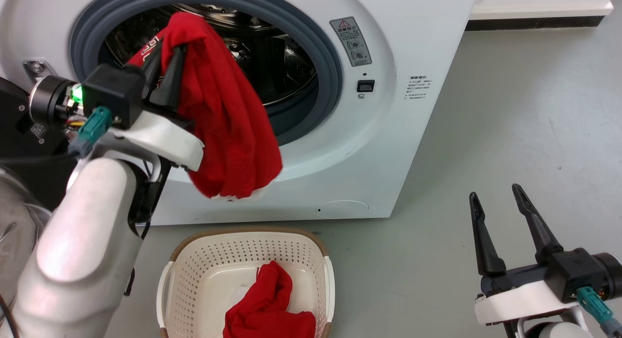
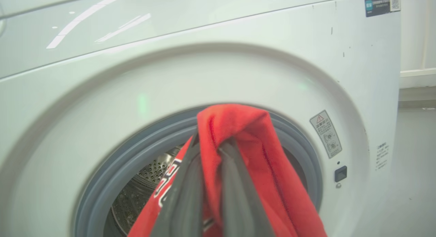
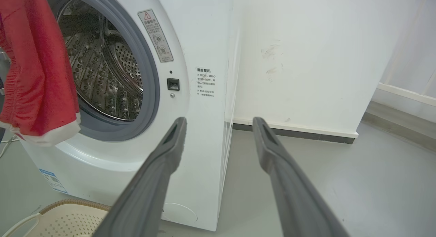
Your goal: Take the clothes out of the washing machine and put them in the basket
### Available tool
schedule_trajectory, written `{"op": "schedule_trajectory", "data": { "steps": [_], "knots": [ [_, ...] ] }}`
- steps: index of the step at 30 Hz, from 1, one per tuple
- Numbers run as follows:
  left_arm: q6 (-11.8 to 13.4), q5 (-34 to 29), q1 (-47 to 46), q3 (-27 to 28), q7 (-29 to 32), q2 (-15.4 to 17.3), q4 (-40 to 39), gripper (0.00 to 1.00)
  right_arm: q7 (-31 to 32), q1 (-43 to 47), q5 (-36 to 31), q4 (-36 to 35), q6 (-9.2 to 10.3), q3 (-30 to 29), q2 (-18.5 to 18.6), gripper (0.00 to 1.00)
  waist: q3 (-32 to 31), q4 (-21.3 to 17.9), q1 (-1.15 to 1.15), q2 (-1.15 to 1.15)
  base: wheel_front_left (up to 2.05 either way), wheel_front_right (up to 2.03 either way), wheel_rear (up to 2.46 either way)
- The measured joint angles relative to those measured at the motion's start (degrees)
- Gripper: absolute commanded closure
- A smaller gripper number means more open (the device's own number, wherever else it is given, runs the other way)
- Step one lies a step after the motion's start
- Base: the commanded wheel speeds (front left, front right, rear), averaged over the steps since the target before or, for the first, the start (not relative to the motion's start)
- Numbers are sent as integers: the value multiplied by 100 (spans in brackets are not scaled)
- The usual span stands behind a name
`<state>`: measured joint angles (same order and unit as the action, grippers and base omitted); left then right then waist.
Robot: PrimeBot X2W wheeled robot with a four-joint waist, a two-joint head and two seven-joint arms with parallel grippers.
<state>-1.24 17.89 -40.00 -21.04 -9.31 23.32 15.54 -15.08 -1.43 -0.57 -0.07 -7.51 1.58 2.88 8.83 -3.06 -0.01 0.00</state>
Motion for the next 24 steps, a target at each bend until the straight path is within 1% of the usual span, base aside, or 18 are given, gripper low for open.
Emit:
{"op": "schedule_trajectory", "data": {
  "steps": [7,9,12,17,24],
  "knots": [
    [368,40,746,79,393,197,-1482,100,0,73,2,9,0,-42,0,0,-32,6,1,0,0,0,0],
    [455,38,961,73,447,221,-1794,100,0,74,2,9,0,-52,1,0,-19,10,1,0,0,0,0],
    [517,41,1277,0,521,264,-2106,100,0,74,2,7,0,-60,1,0,20,24,1,0,0,0,0],
    [582,133,1809,-129,561,247,-2196,100,0,43,1,-18,0,-62,1,0,146,38,1,0,0,0,0],
    [581,255,2285,-314,421,127,-1735,100,0,-178,-21,-90,0,-80,1,0,508,34,1,0,0,0,0]
  ]
}}
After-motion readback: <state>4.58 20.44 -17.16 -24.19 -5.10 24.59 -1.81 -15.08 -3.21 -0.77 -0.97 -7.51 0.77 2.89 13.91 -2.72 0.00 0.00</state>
